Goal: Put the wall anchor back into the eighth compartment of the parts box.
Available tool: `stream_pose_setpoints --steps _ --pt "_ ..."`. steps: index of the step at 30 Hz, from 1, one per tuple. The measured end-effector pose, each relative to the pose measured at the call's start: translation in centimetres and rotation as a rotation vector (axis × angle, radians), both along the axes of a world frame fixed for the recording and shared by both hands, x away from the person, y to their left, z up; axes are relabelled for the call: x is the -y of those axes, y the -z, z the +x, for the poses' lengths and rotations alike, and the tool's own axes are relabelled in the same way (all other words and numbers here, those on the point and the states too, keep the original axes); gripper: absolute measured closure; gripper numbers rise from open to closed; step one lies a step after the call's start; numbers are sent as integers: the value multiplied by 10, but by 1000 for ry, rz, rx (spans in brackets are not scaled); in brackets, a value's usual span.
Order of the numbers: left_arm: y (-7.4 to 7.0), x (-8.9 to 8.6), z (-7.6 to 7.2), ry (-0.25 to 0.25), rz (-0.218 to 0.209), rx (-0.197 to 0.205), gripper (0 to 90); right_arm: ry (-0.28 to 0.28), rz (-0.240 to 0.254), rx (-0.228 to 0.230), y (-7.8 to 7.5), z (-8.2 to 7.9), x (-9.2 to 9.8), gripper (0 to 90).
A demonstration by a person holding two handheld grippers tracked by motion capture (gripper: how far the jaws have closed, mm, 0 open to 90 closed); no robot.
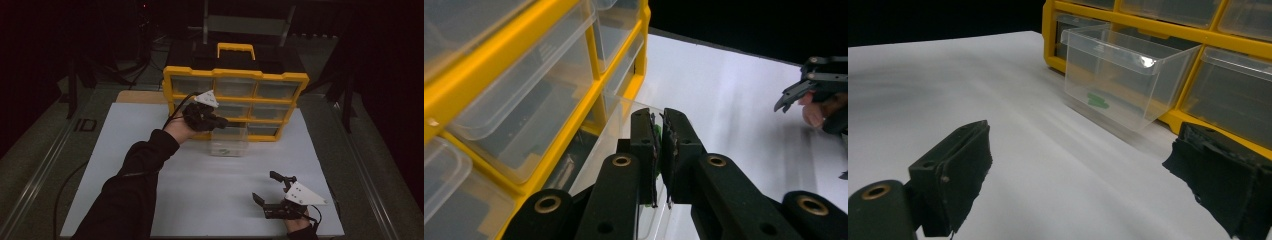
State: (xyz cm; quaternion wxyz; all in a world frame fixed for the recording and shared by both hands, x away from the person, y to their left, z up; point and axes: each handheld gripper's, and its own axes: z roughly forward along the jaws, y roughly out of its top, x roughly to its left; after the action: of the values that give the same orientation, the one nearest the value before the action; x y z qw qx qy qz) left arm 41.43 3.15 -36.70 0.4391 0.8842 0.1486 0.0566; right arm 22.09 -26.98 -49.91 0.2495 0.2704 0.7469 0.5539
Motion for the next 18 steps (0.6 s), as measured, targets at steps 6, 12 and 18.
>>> stream_pose_setpoints --steps 6,12,18 --pt "10 7 2 -5 17 -13 841 0 1 -1 0 0 0 85" --pt "19 12 2 -6 32 -18 839 1 2 -1 0 0 0 85" --pt "29 17 3 -4 57 -34 840 -1 0 -1 0 0 0 85"
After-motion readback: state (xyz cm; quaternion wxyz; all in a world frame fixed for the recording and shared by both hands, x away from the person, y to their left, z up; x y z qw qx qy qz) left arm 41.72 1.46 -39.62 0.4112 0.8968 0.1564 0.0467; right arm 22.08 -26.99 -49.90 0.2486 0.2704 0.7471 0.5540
